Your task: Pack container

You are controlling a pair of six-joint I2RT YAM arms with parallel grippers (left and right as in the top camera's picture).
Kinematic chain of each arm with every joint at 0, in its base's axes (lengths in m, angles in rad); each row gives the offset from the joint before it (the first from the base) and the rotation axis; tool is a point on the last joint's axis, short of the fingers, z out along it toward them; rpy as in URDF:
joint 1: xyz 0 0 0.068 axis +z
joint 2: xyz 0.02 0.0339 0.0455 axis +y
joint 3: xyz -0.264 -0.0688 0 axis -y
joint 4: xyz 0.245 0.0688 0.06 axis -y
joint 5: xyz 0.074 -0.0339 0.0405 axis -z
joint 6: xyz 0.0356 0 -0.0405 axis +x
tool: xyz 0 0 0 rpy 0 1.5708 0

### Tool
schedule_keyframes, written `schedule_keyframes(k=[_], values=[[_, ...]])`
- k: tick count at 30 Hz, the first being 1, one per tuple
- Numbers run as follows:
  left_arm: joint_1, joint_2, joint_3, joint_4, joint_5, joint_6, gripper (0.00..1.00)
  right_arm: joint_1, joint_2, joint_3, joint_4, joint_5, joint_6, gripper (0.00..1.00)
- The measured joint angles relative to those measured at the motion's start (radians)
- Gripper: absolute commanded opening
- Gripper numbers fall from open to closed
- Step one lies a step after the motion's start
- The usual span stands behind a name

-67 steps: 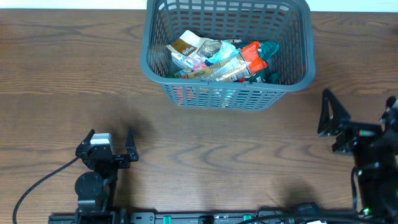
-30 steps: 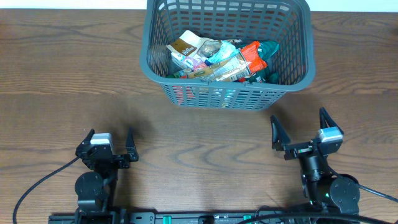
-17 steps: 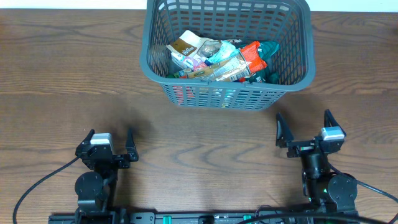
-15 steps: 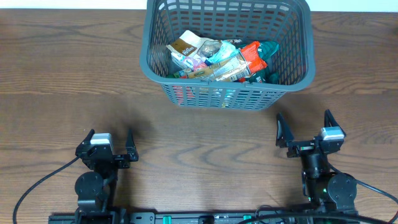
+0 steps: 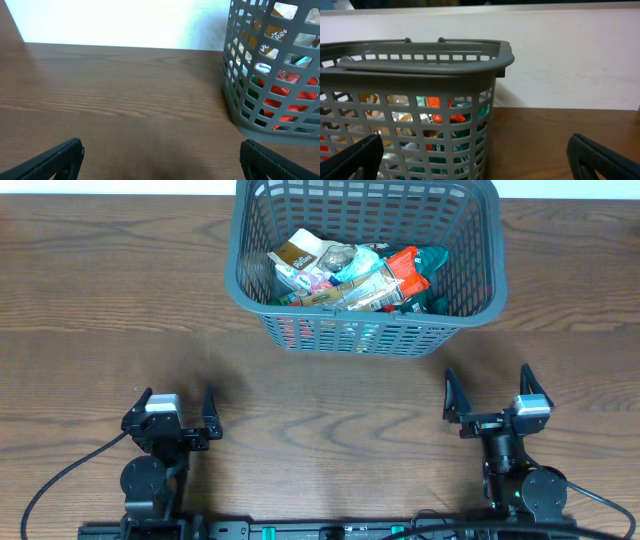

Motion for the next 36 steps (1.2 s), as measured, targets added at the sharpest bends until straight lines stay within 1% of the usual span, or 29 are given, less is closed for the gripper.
schedule_keyframes(k=[25,36], values=[[0.000,0.000,0.000,0.000,0.000,0.000,0.99,-0.005,-0.040,-0.059,0.005,-0.007,0.000,0.99],[0.000,0.000,0.000,0.000,0.000,0.000,0.99,-0.005,-0.040,-0.099,0.065,-0.014,0.000,0.99]])
